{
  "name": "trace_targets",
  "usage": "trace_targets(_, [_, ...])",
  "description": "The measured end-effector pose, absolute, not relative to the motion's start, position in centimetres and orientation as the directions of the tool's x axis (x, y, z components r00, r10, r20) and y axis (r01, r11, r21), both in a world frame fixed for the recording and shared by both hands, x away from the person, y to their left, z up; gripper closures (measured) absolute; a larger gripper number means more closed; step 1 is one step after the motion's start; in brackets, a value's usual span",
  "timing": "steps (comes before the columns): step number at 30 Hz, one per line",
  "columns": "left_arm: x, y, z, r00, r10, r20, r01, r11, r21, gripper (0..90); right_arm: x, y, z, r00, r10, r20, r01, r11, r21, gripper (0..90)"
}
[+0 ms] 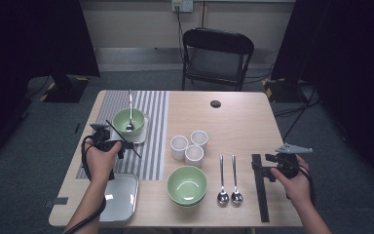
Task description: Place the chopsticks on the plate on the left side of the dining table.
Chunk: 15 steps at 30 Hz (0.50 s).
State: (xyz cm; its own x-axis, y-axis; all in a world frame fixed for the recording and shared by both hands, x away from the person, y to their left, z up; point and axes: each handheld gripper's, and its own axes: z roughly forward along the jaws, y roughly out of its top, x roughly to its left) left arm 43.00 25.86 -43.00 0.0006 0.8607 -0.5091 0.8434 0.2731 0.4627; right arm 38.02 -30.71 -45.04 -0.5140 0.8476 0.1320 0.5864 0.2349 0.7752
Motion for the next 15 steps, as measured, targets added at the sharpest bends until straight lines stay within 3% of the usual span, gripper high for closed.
trace_targets(15, [43.3, 24.0, -41.9, 0.107, 0.88, -0.463, 0.846, 0.164, 0.508, 40.1, 38.1, -31.8, -46.0, -0.459, 0.884, 0.092, 0.608, 0.237, 0.758, 27.8])
